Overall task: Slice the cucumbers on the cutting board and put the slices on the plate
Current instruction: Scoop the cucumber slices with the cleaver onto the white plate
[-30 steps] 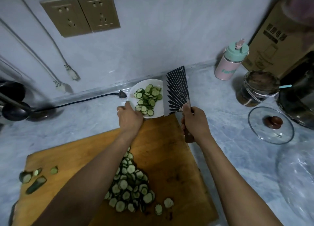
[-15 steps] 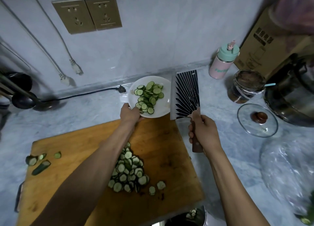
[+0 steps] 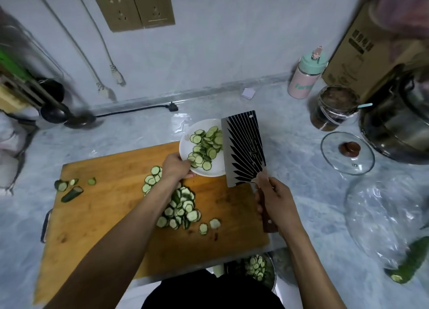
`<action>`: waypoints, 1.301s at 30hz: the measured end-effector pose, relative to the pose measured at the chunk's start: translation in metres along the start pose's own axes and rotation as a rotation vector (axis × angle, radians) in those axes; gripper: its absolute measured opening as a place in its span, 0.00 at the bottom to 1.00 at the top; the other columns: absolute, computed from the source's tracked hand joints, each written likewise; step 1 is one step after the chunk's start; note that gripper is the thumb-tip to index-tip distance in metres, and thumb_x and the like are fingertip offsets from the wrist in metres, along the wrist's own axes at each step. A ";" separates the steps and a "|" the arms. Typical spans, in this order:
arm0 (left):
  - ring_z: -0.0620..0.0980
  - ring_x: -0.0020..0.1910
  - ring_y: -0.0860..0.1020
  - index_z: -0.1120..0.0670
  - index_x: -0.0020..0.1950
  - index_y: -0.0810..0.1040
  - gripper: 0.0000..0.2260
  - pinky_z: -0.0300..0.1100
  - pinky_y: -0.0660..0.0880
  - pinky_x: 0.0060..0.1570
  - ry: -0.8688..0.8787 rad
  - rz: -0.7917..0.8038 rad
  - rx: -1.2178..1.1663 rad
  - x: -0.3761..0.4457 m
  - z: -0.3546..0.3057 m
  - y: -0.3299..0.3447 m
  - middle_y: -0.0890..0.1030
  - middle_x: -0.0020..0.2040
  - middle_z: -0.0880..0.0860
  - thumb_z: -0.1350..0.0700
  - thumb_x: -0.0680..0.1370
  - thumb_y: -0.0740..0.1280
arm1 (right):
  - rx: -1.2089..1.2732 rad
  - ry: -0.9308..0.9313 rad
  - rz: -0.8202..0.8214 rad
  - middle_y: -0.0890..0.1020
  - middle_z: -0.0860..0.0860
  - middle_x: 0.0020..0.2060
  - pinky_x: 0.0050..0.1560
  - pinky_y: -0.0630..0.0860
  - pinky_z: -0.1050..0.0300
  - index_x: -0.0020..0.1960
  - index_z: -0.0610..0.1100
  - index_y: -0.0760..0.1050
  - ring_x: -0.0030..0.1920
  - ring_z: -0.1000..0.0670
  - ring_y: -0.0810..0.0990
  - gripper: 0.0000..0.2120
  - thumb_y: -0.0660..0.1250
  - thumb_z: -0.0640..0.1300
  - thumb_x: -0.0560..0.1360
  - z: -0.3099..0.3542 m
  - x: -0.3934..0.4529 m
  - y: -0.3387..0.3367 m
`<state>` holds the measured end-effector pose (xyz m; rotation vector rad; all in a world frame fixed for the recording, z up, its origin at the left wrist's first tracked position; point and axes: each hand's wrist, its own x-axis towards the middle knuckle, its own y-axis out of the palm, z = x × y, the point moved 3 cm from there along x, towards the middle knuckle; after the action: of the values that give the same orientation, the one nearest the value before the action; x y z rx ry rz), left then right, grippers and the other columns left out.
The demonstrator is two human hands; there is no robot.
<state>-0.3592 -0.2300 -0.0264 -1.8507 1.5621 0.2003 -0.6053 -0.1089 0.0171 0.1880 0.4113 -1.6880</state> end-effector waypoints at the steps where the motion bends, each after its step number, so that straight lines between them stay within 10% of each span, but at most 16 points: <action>1: 0.49 0.28 0.82 0.59 0.53 0.80 0.07 0.40 0.80 0.30 0.046 -0.027 0.051 -0.003 0.000 -0.004 0.84 0.36 0.56 0.60 0.80 0.64 | -0.002 0.004 0.006 0.77 0.47 0.30 0.29 0.71 0.56 0.43 0.38 0.72 0.26 0.49 0.74 0.25 0.58 0.60 0.81 -0.002 -0.004 0.002; 6: 0.50 0.51 0.79 0.52 0.56 0.83 0.12 0.40 0.73 0.51 0.468 -0.279 0.345 -0.019 0.025 -0.039 0.84 0.50 0.49 0.49 0.78 0.65 | -0.010 0.036 0.006 0.76 0.49 0.27 0.25 0.70 0.58 0.39 0.42 0.71 0.24 0.50 0.73 0.25 0.57 0.62 0.81 -0.014 -0.024 0.010; 11: 0.56 0.74 0.62 0.42 0.71 0.73 0.26 0.56 0.61 0.73 0.434 -0.102 0.544 0.006 0.066 -0.063 0.66 0.75 0.54 0.33 0.76 0.61 | 0.074 0.083 -0.044 0.73 0.48 0.26 0.23 0.66 0.58 0.39 0.41 0.70 0.23 0.49 0.70 0.24 0.58 0.60 0.81 -0.038 -0.055 0.015; 27: 0.61 0.67 0.70 0.52 0.71 0.74 0.27 0.54 0.66 0.67 0.761 0.093 0.684 -0.020 0.083 -0.057 0.73 0.70 0.58 0.39 0.77 0.62 | 0.287 0.188 -0.429 0.70 0.45 0.22 0.22 0.67 0.59 0.42 0.37 0.72 0.19 0.47 0.67 0.21 0.59 0.54 0.83 -0.124 -0.164 0.076; 39: 0.55 0.76 0.58 0.44 0.76 0.65 0.31 0.57 0.57 0.74 0.553 -0.023 0.563 -0.041 0.114 -0.069 0.61 0.78 0.53 0.31 0.76 0.56 | 0.268 0.178 -0.366 0.72 0.48 0.23 0.21 0.68 0.60 0.38 0.42 0.70 0.20 0.49 0.68 0.20 0.59 0.53 0.83 -0.128 -0.160 0.144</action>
<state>-0.2717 -0.1276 -0.0624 -1.5264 1.7128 -0.7491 -0.4520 0.0705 -0.0676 0.4861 0.3645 -2.0943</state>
